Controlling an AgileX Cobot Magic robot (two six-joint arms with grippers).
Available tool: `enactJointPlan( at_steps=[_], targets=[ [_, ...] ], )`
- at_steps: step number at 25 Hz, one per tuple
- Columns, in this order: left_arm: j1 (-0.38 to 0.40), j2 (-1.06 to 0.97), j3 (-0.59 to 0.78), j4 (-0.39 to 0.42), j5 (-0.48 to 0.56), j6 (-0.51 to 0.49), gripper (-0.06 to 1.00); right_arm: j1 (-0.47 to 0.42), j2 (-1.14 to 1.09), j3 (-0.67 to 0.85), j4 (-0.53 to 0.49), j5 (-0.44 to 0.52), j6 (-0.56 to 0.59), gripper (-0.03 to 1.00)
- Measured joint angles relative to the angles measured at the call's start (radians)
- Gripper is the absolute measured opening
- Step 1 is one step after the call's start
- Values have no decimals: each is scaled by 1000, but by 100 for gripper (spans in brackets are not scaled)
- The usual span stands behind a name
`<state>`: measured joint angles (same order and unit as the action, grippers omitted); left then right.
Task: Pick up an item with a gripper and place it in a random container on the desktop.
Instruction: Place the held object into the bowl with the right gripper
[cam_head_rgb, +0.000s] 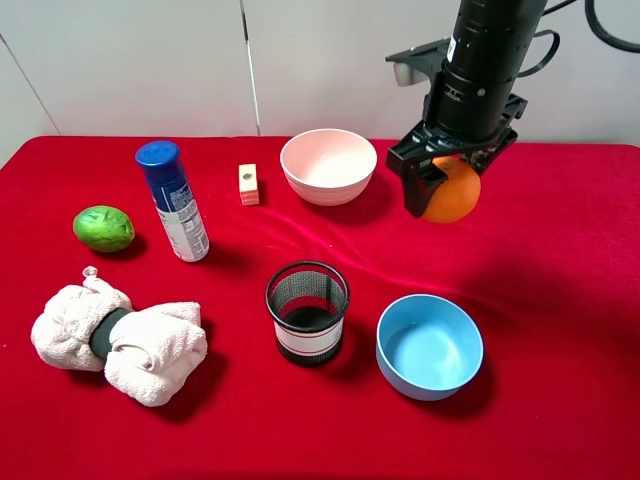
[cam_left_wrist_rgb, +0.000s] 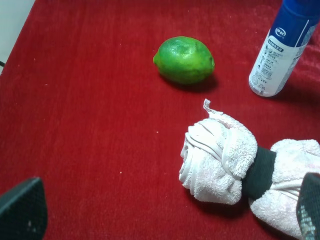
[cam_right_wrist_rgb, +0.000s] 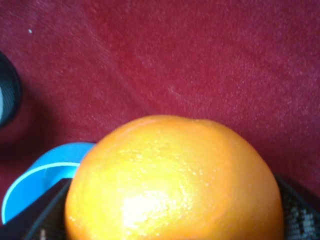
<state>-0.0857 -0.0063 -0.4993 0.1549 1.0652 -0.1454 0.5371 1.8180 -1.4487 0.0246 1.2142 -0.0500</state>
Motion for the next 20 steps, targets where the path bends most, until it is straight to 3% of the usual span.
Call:
enactJointPlan(
  at_steps=[20],
  targets=[
    [0, 0, 0, 0, 0, 0, 99, 0, 147, -251, 5, 1, 1, 55]
  ],
)
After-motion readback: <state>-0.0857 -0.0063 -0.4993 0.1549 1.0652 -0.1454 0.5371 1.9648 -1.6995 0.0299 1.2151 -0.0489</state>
